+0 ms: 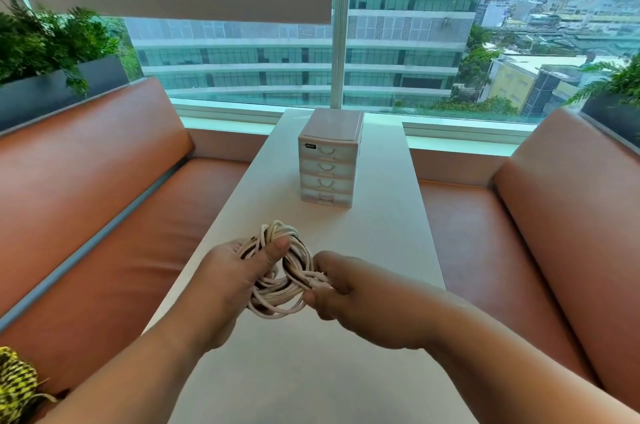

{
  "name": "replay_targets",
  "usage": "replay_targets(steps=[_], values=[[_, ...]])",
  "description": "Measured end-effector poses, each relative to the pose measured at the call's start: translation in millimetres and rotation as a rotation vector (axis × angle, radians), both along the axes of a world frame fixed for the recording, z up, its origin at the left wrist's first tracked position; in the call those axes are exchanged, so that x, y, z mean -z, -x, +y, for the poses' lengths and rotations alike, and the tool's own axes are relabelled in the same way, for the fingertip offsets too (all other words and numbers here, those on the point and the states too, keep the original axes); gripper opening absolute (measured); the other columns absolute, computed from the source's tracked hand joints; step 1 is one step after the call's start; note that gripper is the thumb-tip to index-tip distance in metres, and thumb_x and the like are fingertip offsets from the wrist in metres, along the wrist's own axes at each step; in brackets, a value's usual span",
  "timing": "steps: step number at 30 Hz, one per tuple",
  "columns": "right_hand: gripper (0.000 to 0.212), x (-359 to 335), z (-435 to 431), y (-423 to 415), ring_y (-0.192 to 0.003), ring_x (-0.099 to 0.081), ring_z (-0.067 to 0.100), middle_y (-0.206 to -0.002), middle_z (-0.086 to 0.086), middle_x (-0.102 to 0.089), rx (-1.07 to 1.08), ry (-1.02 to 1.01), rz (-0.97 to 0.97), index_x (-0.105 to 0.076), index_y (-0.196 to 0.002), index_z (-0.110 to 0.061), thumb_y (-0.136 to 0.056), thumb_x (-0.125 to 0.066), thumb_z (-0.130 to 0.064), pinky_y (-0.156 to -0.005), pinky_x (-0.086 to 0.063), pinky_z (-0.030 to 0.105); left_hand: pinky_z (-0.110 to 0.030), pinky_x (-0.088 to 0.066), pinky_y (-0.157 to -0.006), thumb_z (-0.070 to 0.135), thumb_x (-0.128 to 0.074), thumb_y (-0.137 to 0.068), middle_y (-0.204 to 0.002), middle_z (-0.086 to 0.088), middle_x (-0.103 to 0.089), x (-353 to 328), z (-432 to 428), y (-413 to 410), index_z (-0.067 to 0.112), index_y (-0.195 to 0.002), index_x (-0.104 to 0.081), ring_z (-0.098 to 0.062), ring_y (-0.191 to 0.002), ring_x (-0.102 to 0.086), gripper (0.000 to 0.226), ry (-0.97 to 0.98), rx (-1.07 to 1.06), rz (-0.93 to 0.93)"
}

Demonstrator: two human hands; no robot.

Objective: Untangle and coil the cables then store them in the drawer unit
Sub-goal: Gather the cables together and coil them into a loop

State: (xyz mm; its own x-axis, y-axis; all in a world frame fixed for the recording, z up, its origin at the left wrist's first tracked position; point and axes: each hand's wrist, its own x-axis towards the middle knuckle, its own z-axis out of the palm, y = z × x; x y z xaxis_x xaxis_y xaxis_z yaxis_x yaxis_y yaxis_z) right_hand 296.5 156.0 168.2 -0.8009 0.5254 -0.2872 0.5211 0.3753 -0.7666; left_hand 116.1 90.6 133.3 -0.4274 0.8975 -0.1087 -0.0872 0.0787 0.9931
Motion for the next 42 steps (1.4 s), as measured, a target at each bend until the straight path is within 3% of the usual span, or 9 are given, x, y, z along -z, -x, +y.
replay_targets(steps=[6, 14, 17, 20, 24, 27, 33, 36, 42], values=[[0.029, -3, 3, -2, -0.083, -0.056, 0.023, -0.093, 0.001, -0.058, -0.19, -0.345, -0.149, -0.047, -0.104, -0.015, -0.099, -0.04, -0.043, -0.075, -0.048, 0.039, -0.019, -0.03, -0.037, 0.07, -0.066, -0.054, -0.056, -0.008, -0.047, -1, -10, 5, -0.012, -0.096, -0.057, -0.017, -0.038, -0.043, 0.093, 0.196, 0.205, 0.048], [0.012, 19, -6, 15, -0.079, -0.047, 0.025, -0.087, 0.007, -0.054, -0.064, -0.513, -0.33, -0.054, -0.087, -0.014, -0.091, -0.043, -0.009, -0.061, -0.034, 0.028, -0.023, -0.032, -0.041, 0.076, -0.047, -0.07, -0.064, -0.011, -0.058, 17, -7, -20, 0.007, -0.087, -0.067, -0.018, -0.046, -0.049, 0.074, 0.298, 0.078, -0.116], [0.015, 19, -4, 16, -0.081, -0.052, 0.03, -0.094, 0.019, -0.061, 0.071, -0.307, -0.295, -0.059, -0.089, -0.003, -0.088, -0.045, -0.008, -0.066, -0.036, 0.026, -0.044, -0.055, -0.08, 0.054, -0.033, -0.093, -0.101, -0.019, -0.07, 16, -8, -17, 0.004, -0.112, -0.068, -0.033, -0.083, -0.066, 0.064, 0.238, 0.195, -0.312], [0.009, 17, 3, 7, -0.058, -0.043, 0.022, -0.067, 0.01, -0.051, 0.261, 0.023, -0.127, -0.063, -0.074, -0.008, -0.078, -0.054, -0.008, -0.052, -0.03, 0.025, -0.054, -0.035, -0.109, 0.05, -0.043, -0.089, -0.121, -0.026, -0.063, 13, -12, -7, 0.007, -0.117, -0.067, -0.039, -0.114, -0.057, 0.057, 0.197, 0.27, -0.296], [0.016, 16, 1, -2, -0.046, -0.028, 0.016, -0.05, -0.001, -0.041, 0.25, 0.182, -0.106, -0.054, -0.057, -0.018, -0.071, -0.059, -0.021, -0.048, -0.019, 0.026, -0.047, -0.03, -0.085, 0.071, -0.063, -0.069, -0.12, -0.032, -0.058, 6, -17, -6, 0.01, -0.116, -0.067, -0.034, -0.099, -0.046, 0.078, 0.21, 0.334, -0.184], [0.048, 14, -1, -5, -0.043, -0.031, 0.013, -0.05, -0.006, -0.043, 0.163, 0.102, -0.133, -0.05, -0.056, -0.018, -0.082, -0.06, -0.057, -0.047, -0.024, 0.025, -0.041, -0.027, -0.074, 0.076, -0.061, -0.064, -0.098, -0.018, -0.056, 5, -19, -7, 0.002, -0.111, -0.064, -0.029, -0.088, -0.041, 0.088, 0.207, 0.34, -0.091], [0.054, 4, 4, -12, -0.046, -0.027, 0.015, -0.054, -0.004, -0.04, 0.093, 0.033, -0.101, -0.05, -0.068, -0.015, -0.085, -0.052, -0.067, -0.05, -0.023, 0.028, -0.029, -0.039, -0.061, 0.078, -0.045, -0.074, -0.06, -0.003, -0.055, 6, -16, -17, 0.015, -0.07, -0.067, -0.018, -0.059, -0.049, 0.067, 0.183, 0.162, -0.028], [0.051, -3, 9, -16, -0.044, -0.028, 0.012, -0.056, -0.003, -0.041, 0.071, 0.008, -0.086, -0.048, -0.063, -0.02, -0.085, -0.053, -0.065, -0.047, -0.025, 0.025, -0.032, -0.036, -0.062, 0.068, -0.04, -0.072, -0.063, -0.006, -0.059, 3, -15, -17, 0.008, -0.08, -0.069, -0.022, -0.064, -0.05, 0.067, 0.226, 0.126, -0.141], [0.046, -4, 16, -19, -0.046, -0.032, 0.009, -0.06, -0.002, -0.044, 0.063, -0.005, -0.049, -0.053, -0.062, -0.023, -0.087, -0.053, -0.061, -0.046, -0.028, 0.022, -0.038, -0.031, -0.069, 0.057, -0.07, -0.071, -0.1, -0.018, -0.052, 1, -19, -17, 0.0, -0.111, -0.065, -0.031, -0.09, -0.036, 0.07, 0.195, 0.186, -0.375]])
